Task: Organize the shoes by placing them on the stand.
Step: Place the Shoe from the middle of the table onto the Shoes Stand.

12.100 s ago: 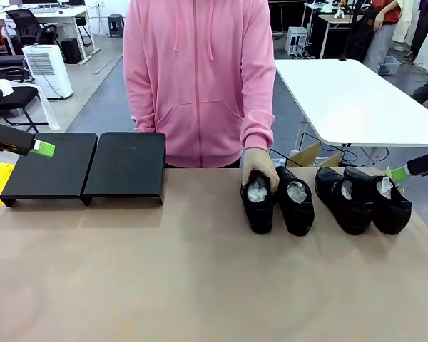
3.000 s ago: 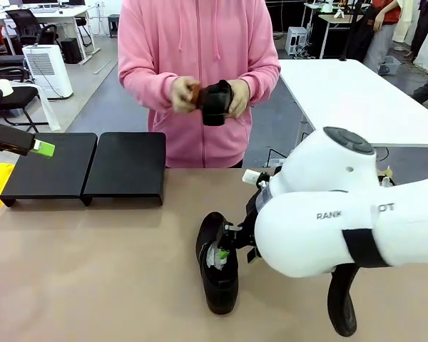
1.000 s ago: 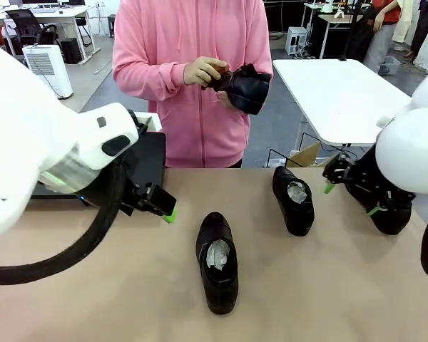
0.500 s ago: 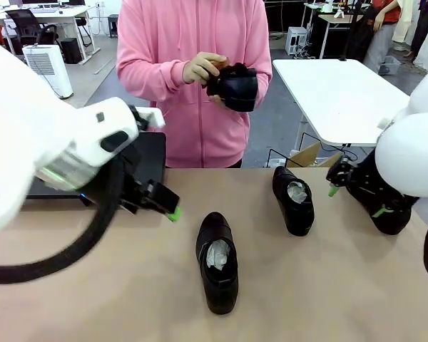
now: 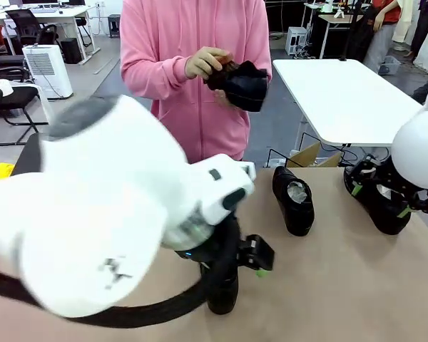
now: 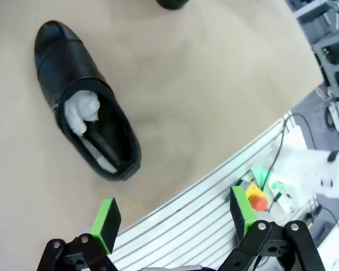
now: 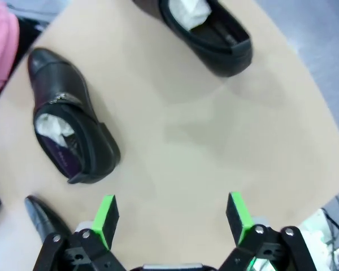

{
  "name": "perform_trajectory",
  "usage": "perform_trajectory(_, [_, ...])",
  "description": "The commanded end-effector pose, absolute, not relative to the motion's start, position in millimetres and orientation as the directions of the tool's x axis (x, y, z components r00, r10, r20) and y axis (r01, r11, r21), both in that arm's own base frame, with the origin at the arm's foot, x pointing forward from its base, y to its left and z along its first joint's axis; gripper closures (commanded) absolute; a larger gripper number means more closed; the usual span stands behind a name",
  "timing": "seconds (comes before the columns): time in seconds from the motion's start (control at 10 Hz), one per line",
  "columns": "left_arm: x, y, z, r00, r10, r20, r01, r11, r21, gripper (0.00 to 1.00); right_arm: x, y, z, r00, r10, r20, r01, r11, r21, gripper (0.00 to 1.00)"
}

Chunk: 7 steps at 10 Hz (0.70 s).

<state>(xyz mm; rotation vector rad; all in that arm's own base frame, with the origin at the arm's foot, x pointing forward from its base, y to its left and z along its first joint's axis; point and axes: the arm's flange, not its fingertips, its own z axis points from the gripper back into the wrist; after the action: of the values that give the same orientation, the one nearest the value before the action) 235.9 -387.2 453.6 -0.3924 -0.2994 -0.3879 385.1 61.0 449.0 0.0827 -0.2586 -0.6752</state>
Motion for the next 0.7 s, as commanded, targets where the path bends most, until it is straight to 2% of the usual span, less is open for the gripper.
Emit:
perform_trajectory(0.0, [264, -424, 438, 0.906, -0.261, 0.333, 0.346, 0.910, -0.228, 0.00, 383, 66, 449, 0.761, -0.614, 0.212, 0.588, 0.790, 0.176, 0.00])
perform_trajectory(0.6, [305, -471, 390, 0.958, -0.156, 0.239, 0.198, 0.966, -0.164, 0.00, 383, 66, 449, 0.761, -0.614, 0.212, 0.588, 0.790, 0.176, 0.00])
